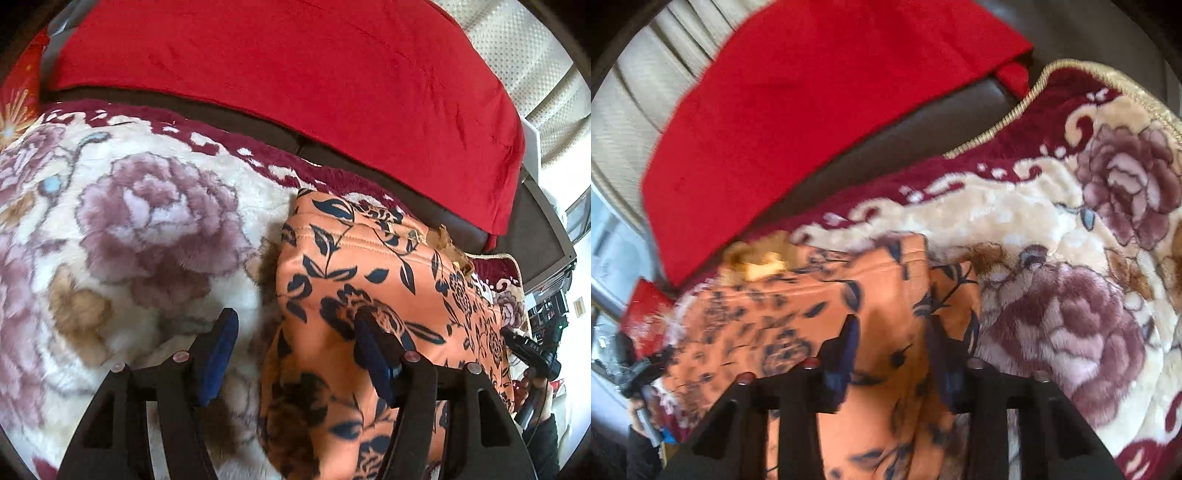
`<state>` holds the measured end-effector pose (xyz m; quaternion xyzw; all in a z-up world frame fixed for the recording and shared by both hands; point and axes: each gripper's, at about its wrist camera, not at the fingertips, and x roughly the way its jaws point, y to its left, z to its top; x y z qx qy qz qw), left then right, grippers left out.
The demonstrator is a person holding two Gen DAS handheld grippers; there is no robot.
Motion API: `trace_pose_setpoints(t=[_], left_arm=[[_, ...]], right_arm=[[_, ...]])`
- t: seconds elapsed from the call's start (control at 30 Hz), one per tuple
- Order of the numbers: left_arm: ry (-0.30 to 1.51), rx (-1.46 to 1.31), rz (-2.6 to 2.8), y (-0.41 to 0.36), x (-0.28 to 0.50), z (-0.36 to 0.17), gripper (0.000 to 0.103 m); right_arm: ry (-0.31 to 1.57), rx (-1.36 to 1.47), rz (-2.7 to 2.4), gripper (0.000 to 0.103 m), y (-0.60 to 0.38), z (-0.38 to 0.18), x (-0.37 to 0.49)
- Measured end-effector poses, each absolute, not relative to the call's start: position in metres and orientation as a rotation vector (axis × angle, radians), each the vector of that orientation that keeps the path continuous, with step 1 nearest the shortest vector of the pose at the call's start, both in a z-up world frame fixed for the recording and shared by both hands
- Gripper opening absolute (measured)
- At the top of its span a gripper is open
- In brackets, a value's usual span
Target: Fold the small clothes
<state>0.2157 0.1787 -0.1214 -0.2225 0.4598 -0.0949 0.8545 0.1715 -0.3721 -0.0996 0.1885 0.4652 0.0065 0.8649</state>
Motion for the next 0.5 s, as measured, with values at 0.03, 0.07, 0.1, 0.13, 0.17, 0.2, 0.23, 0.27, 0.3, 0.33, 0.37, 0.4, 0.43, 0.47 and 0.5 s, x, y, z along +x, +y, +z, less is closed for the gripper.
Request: trace_pose_setpoints(t=[0.03,0.07,0.1,0.13,0.17,0.2,0.23,0.27,0.3,0.33,0.37,0.4,0.43,0.47,0.5], left_arm=[[0.966,-0.468,-0.206,0.179,0.219,-0.121,0.066],[0.964,-0.47,-0.212,0.179,0.222,-0.121,0.066],[0.96,-0.468,-0.218,0.179,0.225,-0.121,0.066],[0.959,-0.461,-0.226,0.177,0.229,-0.121,0.066],[0.965,-0.456,-0.231,0.176,0.234,-0.122,0.066],[0.972,-0.453,-0.232,0.175,0.239,-0.123,0.066],[0.981,-0.455,-0.236,0.172,0.246,-0.125,0.066],[0.983,-0.455,-0.239,0.171,0.251,-0.126,0.066],[0.981,-0.459,-0.243,0.17,0.251,-0.123,0.066],[0.984,-0.469,-0.254,0.169,0.258,-0.125,0.065],[0.991,-0.47,-0.259,0.167,0.262,-0.126,0.059],[0.996,-0.463,-0.262,0.166,0.265,-0.126,0.038],[1.016,-0.442,-0.261,0.164,0.269,-0.126,0.022],[1.038,-0.424,-0.251,0.163,0.274,-0.128,0.016],[1.044,-0.415,-0.253,0.163,0.276,-0.128,0.007]], right_arm=[[0.989,0.39,-0.004,0.039,-0.373,-0.106,0.173],[0.99,0.394,-0.005,0.039,-0.373,-0.109,0.175],[0.983,0.398,0.004,0.038,-0.373,-0.109,0.173],[0.975,0.394,0.013,0.038,-0.371,-0.107,0.173],[0.971,0.389,0.018,0.038,-0.369,-0.108,0.173],[0.974,0.391,0.024,0.039,-0.368,-0.107,0.173],[0.978,0.393,0.028,0.039,-0.369,-0.107,0.174],[0.978,0.396,0.028,0.039,-0.37,-0.105,0.174],[0.973,0.404,0.032,0.041,-0.371,-0.105,0.174],[0.976,0.417,0.039,0.053,-0.373,-0.106,0.175],[0.975,0.429,0.046,0.058,-0.373,-0.106,0.178],[0.97,0.435,0.052,0.059,-0.373,-0.106,0.177],[0.973,0.427,0.052,0.059,-0.373,-0.106,0.178],[0.98,0.415,0.054,0.059,-0.371,-0.107,0.18],[0.985,0.407,0.056,0.055,-0.371,-0.108,0.182]])
